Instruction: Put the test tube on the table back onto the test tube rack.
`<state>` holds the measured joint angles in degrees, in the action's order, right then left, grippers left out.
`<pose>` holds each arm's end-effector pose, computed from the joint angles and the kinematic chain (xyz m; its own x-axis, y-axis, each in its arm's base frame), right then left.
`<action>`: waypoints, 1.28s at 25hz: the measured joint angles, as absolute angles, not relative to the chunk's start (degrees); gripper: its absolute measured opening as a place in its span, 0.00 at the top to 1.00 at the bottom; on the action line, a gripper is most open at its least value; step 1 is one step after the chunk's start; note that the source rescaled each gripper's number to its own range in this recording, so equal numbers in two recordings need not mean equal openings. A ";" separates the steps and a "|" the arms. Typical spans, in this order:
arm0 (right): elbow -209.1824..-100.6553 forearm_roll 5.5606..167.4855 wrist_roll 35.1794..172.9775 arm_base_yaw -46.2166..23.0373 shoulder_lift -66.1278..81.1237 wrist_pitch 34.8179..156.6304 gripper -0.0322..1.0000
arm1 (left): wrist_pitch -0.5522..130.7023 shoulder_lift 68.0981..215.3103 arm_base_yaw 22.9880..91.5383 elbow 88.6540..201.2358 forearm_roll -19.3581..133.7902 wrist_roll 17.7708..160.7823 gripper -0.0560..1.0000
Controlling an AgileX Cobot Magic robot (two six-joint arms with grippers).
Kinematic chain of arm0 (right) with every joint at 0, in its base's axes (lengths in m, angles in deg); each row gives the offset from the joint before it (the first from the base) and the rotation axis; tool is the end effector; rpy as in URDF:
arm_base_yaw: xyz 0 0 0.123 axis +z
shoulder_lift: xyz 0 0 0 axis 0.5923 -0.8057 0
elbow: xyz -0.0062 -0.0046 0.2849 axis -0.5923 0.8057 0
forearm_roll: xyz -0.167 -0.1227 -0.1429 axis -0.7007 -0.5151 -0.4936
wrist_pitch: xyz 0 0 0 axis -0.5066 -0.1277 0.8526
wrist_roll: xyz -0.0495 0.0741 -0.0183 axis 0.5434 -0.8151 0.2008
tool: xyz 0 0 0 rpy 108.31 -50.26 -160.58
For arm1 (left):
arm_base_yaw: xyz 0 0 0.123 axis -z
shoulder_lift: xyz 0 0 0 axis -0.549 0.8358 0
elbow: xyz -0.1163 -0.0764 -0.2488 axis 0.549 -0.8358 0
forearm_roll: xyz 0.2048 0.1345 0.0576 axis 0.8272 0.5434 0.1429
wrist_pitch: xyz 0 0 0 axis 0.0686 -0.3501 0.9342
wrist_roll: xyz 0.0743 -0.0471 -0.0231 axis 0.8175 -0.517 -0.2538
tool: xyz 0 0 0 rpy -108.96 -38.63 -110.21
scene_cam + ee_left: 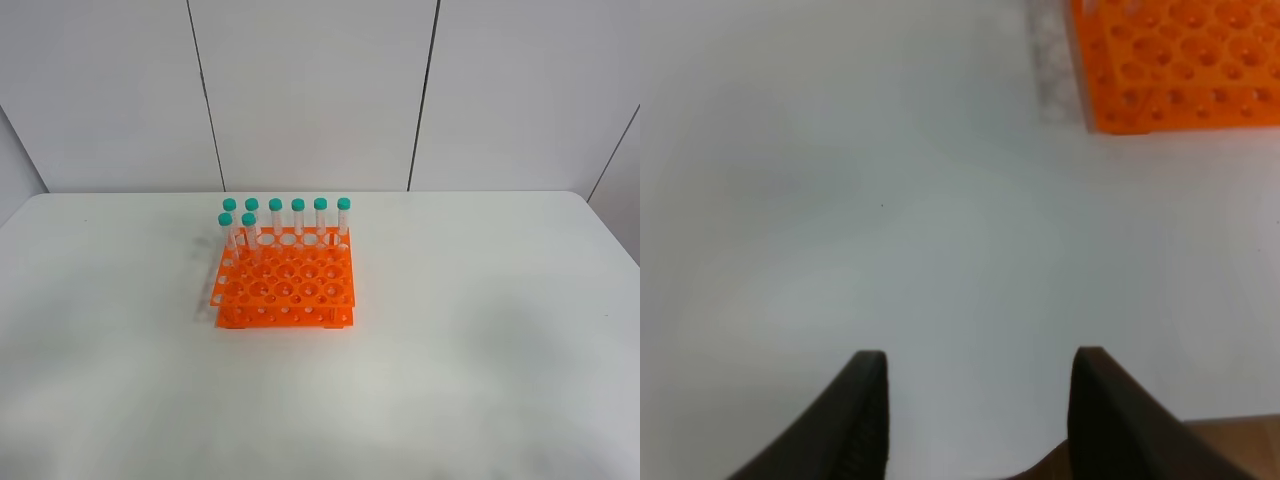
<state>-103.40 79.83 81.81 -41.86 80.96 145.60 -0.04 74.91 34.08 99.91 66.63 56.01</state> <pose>-0.0043 0.0021 0.2797 -0.4222 0.0412 -0.9056 0.0805 0.9967 0.0079 -0.0052 -0.0060 0.2953 -0.5848 -0.0038 -0.8112 0.0606 0.9970 -0.0484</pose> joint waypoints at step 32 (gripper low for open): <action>-103.40 79.83 81.81 -41.86 80.96 145.60 0.23 | 1.89 68.42 34.08 97.94 65.55 56.01 0.55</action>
<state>-103.40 79.83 81.81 -41.86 80.96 145.60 1.89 68.42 34.08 97.94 65.55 56.01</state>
